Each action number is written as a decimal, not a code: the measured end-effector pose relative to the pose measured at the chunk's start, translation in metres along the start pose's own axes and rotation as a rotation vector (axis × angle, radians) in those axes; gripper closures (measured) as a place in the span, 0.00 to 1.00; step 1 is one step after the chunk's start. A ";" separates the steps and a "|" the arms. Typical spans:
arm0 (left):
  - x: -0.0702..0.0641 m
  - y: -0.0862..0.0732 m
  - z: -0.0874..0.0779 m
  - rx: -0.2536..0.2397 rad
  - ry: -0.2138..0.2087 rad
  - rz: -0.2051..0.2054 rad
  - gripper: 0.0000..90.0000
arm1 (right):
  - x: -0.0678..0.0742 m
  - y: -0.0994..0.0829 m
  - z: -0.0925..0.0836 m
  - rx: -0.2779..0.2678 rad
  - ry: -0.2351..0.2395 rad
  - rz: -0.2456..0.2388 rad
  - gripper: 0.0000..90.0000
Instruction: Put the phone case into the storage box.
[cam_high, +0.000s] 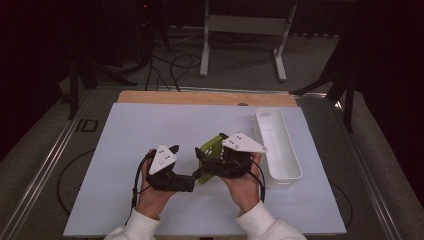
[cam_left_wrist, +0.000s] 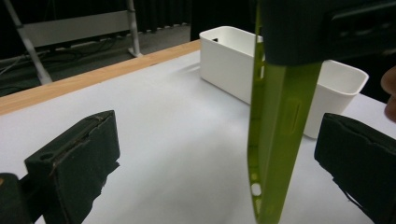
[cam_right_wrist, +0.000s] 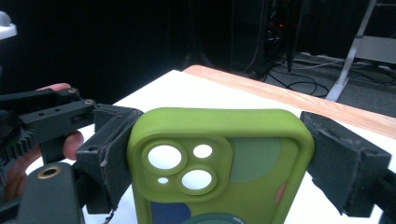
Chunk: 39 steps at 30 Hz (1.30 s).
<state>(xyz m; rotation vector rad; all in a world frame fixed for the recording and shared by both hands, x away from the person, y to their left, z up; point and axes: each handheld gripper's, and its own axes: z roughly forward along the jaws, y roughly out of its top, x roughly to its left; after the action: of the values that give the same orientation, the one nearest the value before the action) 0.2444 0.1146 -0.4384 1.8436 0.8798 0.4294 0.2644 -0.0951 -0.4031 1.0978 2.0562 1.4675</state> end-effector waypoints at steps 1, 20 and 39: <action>0.001 -0.001 -0.001 -0.002 0.002 -0.004 0.01 | 0.000 0.000 0.000 0.000 0.000 0.000 0.18; 0.024 -0.016 -0.025 -0.038 0.042 -0.017 0.01 | -0.014 0.005 -0.007 -0.012 -0.030 0.017 0.18; 0.045 -0.033 -0.048 -0.048 0.100 -0.030 0.01 | -0.021 0.010 -0.009 -0.017 -0.052 0.024 0.18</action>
<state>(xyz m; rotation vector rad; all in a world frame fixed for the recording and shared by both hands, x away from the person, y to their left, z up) 0.2313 0.1857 -0.4517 1.7749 0.9562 0.5231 0.2749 -0.1153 -0.3935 1.1453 1.9988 1.4490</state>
